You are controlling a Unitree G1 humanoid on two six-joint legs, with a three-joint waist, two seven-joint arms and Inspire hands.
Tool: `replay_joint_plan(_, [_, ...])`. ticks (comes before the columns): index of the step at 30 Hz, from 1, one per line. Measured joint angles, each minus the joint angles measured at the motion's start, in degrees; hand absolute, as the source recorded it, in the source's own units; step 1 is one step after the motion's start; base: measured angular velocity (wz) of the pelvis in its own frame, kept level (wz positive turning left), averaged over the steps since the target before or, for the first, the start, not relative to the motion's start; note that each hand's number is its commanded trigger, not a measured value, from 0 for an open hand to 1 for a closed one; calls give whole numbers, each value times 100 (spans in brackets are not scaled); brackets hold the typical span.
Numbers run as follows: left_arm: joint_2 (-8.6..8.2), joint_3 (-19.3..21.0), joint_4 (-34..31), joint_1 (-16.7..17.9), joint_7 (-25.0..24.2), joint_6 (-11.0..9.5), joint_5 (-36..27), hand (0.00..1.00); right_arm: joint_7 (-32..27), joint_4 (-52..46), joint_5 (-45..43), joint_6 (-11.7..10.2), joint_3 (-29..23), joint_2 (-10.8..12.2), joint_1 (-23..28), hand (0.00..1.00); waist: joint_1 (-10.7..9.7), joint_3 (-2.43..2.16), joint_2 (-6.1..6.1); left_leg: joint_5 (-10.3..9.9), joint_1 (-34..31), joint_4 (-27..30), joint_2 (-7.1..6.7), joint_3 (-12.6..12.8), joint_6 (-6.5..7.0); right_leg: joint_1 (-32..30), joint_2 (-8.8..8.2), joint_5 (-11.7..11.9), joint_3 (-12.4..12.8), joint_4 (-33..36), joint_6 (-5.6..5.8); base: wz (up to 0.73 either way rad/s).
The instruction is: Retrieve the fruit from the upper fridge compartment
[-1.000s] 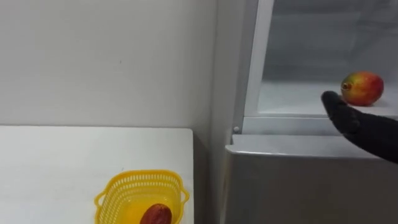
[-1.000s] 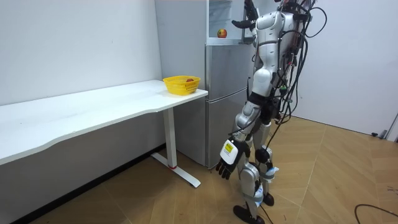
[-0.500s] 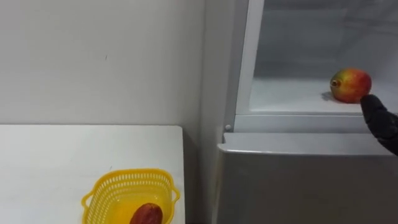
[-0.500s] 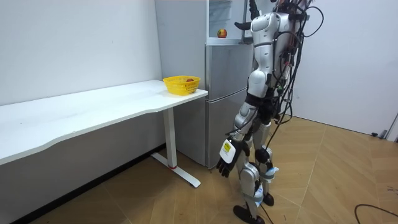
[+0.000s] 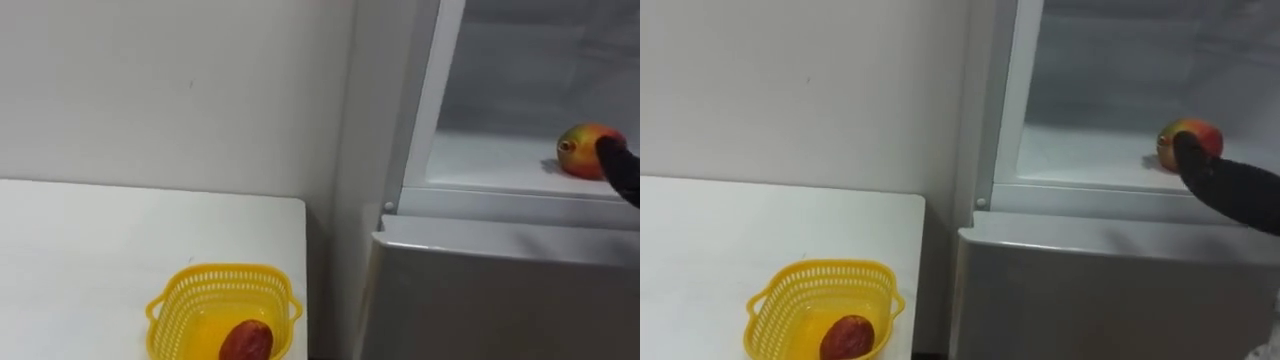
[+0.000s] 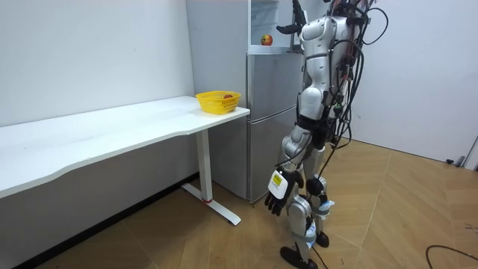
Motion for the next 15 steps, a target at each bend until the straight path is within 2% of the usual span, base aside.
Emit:
replay_joint_plan(6, [48,137,-14,-11,-143,-1,-1,0,47,794,45,62,-3,-420,-420,0,-2,-21,-126,0,-24,8,-2,-44,0,-1,-7,-1,-45,-12,1,1])
replay_joint_plan(10, [122,185,-30,-10,-142,26,1,0,53,1187,49,258,-3,-735,-512,0,14,-73,-211,0,-55,28,-2,-71,0,-4,-9,-1,-78,-15,1,5])
replay_joint_plan(15, [180,221,-40,-47,-97,87,-1,0,74,1446,209,340,4,-909,-649,0,103,-54,-252,0,-52,33,0,-85,-1,-1,-8,0,-90,-13,0,0])
